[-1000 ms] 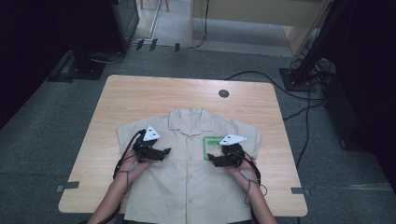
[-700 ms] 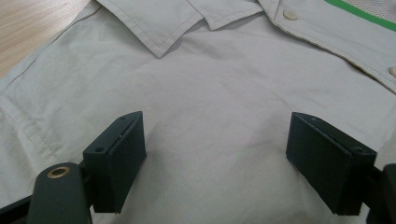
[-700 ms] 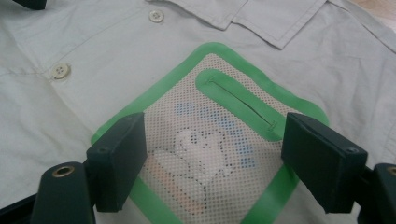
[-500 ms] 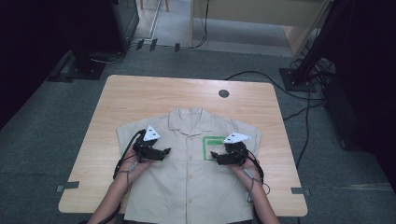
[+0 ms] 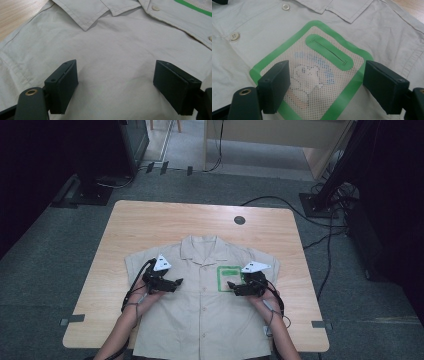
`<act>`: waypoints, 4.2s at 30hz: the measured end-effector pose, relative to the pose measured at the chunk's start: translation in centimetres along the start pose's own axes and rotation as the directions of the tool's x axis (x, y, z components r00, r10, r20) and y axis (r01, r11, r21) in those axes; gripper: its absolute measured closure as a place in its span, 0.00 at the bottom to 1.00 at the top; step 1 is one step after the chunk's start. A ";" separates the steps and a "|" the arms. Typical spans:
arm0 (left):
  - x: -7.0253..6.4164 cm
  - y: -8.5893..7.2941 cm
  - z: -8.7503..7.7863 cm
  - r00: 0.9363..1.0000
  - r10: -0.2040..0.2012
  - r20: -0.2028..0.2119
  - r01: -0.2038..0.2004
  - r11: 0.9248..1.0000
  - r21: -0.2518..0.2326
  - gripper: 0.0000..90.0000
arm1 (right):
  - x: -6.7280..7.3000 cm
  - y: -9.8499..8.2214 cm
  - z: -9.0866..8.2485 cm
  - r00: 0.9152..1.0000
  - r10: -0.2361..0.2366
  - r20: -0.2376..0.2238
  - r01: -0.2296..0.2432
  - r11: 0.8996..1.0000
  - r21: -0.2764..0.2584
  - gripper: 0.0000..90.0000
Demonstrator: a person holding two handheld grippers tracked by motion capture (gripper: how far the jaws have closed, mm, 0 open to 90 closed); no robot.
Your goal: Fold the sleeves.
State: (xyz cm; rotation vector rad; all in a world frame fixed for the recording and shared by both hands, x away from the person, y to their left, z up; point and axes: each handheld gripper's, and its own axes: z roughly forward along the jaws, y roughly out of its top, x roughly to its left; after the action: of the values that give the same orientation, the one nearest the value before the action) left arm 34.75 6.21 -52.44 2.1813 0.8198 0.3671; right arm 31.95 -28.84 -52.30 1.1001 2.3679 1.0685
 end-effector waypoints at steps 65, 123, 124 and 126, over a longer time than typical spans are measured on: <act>0.0 0.0 0.0 1.000 -0.001 -0.001 0.001 1.000 0.000 0.22 | -1.8 -0.6 -0.6 1.000 0.026 0.008 -0.025 0.999 -0.030 0.24; 0.0 0.0 0.0 1.000 -0.002 -0.003 0.002 1.000 0.001 0.22 | -4.1 -1.4 -1.5 0.998 0.050 0.035 -0.047 0.997 -0.067 0.24; 0.0 0.0 0.0 1.000 -0.002 -0.003 0.002 1.000 0.001 0.22 | -4.2 -1.4 -1.5 0.998 0.049 0.035 -0.047 0.997 -0.068 0.24; 0.0 0.0 0.0 1.000 -0.002 -0.003 0.002 1.000 0.001 0.22 | -4.3 -1.5 -1.6 0.998 0.052 0.034 -0.049 0.996 -0.069 0.24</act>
State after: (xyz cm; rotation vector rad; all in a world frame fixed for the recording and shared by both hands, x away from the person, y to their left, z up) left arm 34.74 6.18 -52.43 2.1812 0.8241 0.3695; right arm 33.11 -33.47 -52.43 1.1504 2.2701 1.1290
